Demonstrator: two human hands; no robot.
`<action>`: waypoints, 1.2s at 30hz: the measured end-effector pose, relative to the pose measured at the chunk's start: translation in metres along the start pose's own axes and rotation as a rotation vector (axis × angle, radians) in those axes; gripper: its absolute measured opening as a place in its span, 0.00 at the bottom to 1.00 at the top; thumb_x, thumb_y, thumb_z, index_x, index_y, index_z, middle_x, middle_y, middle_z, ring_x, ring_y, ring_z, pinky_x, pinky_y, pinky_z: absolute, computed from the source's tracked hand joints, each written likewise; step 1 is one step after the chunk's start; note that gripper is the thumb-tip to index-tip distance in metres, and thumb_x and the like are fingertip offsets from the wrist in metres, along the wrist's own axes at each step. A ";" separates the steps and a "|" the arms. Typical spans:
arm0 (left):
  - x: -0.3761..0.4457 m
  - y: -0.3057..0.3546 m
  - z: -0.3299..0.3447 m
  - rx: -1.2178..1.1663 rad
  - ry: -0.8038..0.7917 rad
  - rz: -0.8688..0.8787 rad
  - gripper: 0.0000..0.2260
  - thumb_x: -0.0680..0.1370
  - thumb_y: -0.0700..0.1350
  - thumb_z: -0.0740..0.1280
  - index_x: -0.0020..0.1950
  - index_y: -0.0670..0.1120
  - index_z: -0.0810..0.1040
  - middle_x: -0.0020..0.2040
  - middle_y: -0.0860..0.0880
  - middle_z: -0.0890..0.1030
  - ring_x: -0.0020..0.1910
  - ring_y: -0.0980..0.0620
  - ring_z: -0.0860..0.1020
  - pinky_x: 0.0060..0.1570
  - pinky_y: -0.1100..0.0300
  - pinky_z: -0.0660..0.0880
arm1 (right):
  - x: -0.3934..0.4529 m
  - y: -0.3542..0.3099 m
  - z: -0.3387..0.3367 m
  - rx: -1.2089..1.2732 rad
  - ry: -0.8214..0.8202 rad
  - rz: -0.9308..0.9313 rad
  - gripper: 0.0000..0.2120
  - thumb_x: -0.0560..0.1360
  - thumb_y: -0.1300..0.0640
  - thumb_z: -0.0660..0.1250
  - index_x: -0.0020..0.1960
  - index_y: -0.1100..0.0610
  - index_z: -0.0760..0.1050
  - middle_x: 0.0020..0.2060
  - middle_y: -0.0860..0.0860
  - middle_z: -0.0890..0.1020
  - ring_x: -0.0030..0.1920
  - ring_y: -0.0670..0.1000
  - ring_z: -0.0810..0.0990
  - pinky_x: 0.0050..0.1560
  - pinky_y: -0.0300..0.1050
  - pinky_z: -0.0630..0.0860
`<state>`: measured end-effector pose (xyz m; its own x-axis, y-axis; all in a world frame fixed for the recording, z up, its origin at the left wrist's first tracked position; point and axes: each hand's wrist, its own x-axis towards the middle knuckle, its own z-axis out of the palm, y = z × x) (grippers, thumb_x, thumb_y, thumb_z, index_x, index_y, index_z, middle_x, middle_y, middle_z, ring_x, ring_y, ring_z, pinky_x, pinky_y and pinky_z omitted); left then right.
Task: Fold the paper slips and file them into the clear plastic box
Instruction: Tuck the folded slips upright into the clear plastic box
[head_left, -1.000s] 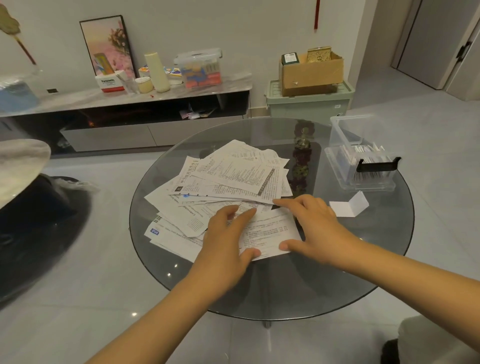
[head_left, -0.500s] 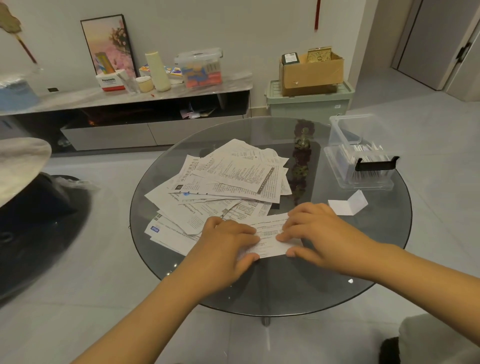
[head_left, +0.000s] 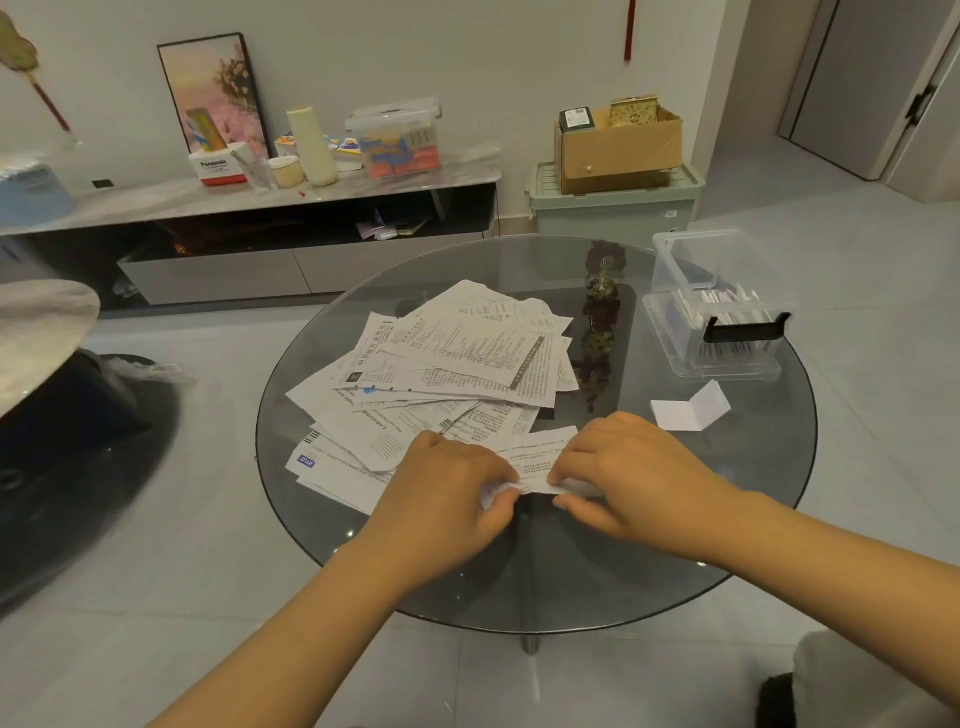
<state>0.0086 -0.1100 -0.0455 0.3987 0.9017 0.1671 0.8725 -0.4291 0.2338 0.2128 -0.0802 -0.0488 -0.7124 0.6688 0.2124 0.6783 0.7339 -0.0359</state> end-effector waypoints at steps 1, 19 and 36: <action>0.000 0.000 0.000 -0.008 0.021 0.009 0.16 0.74 0.57 0.58 0.49 0.53 0.81 0.44 0.56 0.83 0.43 0.54 0.78 0.49 0.59 0.64 | 0.001 -0.001 0.000 -0.003 0.016 0.001 0.16 0.70 0.46 0.55 0.37 0.49 0.79 0.29 0.45 0.79 0.31 0.49 0.77 0.34 0.42 0.74; 0.015 0.004 0.013 -0.351 0.042 -0.341 0.16 0.72 0.46 0.72 0.58 0.53 0.76 0.54 0.55 0.76 0.51 0.58 0.72 0.47 0.66 0.65 | 0.014 -0.006 0.006 0.282 -0.039 0.367 0.19 0.73 0.45 0.67 0.62 0.46 0.70 0.53 0.46 0.77 0.55 0.50 0.69 0.51 0.41 0.62; 0.001 0.003 -0.004 -0.338 -0.128 -0.207 0.10 0.70 0.49 0.74 0.50 0.56 0.80 0.50 0.59 0.73 0.44 0.60 0.74 0.42 0.72 0.68 | 0.004 0.002 0.008 0.132 0.124 0.210 0.15 0.60 0.69 0.76 0.39 0.51 0.81 0.39 0.47 0.77 0.41 0.54 0.74 0.38 0.47 0.70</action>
<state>0.0107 -0.1109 -0.0404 0.2754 0.9608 -0.0320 0.8042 -0.2120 0.5552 0.2099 -0.0749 -0.0563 -0.5252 0.7945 0.3047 0.7740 0.5949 -0.2170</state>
